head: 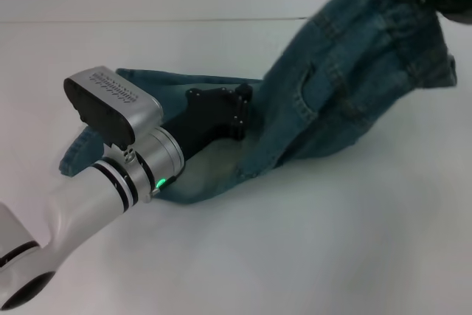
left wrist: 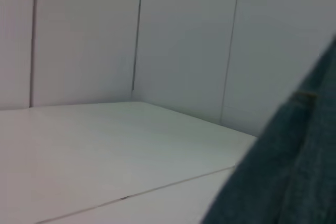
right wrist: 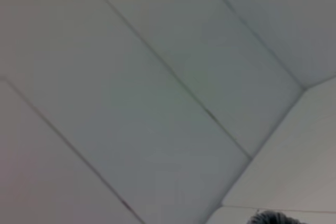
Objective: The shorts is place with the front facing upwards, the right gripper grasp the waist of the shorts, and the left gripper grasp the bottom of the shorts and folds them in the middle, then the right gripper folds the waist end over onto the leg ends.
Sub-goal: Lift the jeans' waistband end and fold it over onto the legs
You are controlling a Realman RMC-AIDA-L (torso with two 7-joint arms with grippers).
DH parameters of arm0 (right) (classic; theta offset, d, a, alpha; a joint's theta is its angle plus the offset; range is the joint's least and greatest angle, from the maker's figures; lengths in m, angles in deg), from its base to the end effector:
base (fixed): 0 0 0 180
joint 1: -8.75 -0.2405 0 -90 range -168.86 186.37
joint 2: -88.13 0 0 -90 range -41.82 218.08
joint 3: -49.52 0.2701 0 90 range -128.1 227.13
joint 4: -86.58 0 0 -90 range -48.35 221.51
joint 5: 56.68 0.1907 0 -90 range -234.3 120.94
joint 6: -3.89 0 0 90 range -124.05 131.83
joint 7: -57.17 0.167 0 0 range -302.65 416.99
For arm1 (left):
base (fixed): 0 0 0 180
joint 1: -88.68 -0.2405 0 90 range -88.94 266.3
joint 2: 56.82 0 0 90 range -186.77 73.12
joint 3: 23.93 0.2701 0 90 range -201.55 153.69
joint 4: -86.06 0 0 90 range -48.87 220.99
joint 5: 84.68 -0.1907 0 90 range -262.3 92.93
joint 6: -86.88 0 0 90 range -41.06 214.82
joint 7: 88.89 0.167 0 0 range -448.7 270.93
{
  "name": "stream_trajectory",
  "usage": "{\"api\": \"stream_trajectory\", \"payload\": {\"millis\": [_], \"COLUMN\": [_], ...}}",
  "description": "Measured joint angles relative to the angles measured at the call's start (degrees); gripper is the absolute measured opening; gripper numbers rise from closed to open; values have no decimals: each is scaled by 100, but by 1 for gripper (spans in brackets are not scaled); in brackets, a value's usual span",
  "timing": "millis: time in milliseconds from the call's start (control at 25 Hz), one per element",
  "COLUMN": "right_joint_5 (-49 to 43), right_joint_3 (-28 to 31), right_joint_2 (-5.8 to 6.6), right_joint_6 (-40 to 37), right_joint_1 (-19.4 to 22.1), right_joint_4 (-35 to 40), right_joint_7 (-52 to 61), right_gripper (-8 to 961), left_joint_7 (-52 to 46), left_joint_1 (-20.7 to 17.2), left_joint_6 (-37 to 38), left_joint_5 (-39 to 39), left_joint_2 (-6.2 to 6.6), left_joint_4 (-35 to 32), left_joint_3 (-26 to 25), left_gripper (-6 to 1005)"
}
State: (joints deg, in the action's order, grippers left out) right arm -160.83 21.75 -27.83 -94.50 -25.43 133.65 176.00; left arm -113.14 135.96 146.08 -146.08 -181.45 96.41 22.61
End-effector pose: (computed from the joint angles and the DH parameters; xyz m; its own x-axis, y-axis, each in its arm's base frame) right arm 0.2060 0.3644 0.0676 0.3458 -0.5832 -0.7351 -0.7240 -0.6642 0.1863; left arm -0.2056 0.3696 -0.1395 0.7307 0.1902 0.6556 0.5840 -0.6715 -0.4561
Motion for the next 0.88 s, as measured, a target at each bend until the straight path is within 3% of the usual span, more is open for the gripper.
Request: {"api": "stream_trajectory", "payload": {"millis": [240, 480, 880], "right_joint_5": [-13, -36, -51], "right_joint_3": [-370, -1065, -1851], "right_joint_2": [-6, 14, -28], "right_joint_6": [68, 705, 1459], "right_joint_1": [-713, -1284, -1873], "right_joint_4": [-18, -24, -181], "right_joint_7": [14, 101, 117], "right_gripper": [51, 50, 50], "left_joint_7": [0, 0, 198], "left_joint_1": [56, 69, 52], "left_joint_6": [68, 144, 146], "left_joint_5": [-634, -1330, -2535], "left_joint_2": [0, 0, 0], "left_joint_4": [208, 382, 579], "left_joint_3": [-488, -1121, -2189], "left_gripper": [0, 1, 0]}}
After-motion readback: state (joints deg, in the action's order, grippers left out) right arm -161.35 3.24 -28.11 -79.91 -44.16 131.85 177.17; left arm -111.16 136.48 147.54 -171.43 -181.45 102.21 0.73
